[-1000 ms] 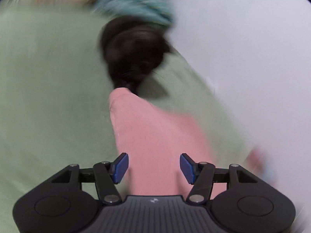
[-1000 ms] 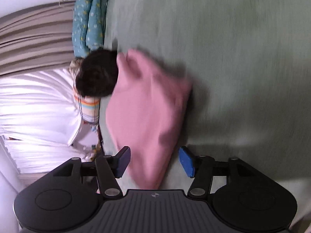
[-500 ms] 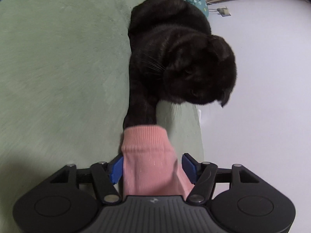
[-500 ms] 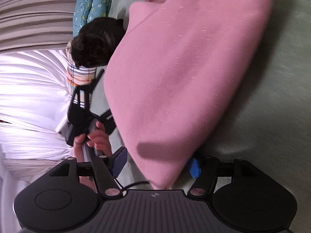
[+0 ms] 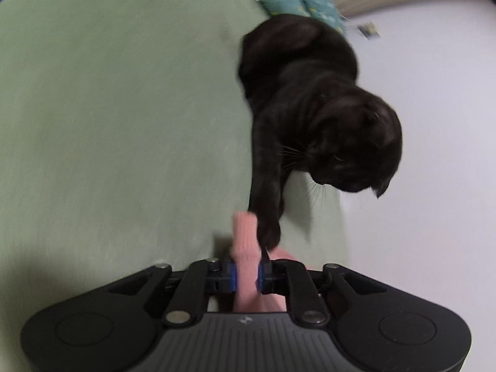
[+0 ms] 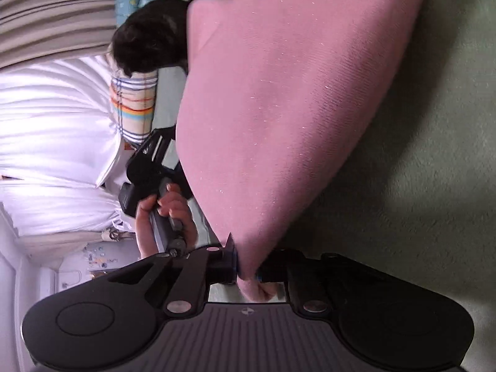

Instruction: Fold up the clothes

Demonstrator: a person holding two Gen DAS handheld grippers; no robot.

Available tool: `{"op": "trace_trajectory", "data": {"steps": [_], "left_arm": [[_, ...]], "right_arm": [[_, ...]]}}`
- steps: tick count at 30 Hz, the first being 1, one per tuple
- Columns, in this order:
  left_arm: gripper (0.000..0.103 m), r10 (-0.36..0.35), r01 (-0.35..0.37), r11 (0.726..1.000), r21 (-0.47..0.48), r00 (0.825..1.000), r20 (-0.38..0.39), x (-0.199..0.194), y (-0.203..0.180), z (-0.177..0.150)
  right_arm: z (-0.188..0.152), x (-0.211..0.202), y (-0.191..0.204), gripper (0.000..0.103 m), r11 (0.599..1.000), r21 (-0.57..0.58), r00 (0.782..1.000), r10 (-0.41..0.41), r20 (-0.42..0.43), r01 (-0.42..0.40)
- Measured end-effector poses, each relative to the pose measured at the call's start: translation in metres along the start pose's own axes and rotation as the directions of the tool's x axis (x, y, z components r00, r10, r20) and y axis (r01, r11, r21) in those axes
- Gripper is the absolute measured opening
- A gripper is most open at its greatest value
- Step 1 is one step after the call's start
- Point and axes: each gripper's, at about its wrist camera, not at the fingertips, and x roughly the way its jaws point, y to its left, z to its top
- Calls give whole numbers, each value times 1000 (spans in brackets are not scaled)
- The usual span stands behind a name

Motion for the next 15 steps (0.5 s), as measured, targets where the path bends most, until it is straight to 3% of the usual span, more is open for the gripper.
{"op": "trace_trajectory", "data": {"steps": [1,4,7,8,10,12,15], "left_arm": [[11,28,-29,1000,12,999,44,-7,-5,6],[11,61,-46,996,-78,979,192,-41,-9,29],[15,49,-44,999,-29,979,196,-72,-25,30],[17,41,-46,999,29,985,165,-79,-35,21],[30,26,-41,987,153,995,96,-84,-57,0],[36,1,-4,962,273,1000,9,-91,-76,-40],[38,-24,58,937,345,994,-104,-79,-86,-101]], "right_arm": [[-4,-1,-1,9,1000,-11,1000,-11,-4,11],[-10,-5,-17,10,1000,19,1000,-10,-15,10],[-10,-17,-24,13,999,46,1000,6,2,-6],[-8,-27,-24,16,999,31,1000,9,19,-9],[-4,-46,-25,20,1000,1,999,14,53,-14],[1,-65,-26,21,999,-29,996,21,86,-18],[7,-94,-27,24,997,-75,990,33,136,-23]]}}
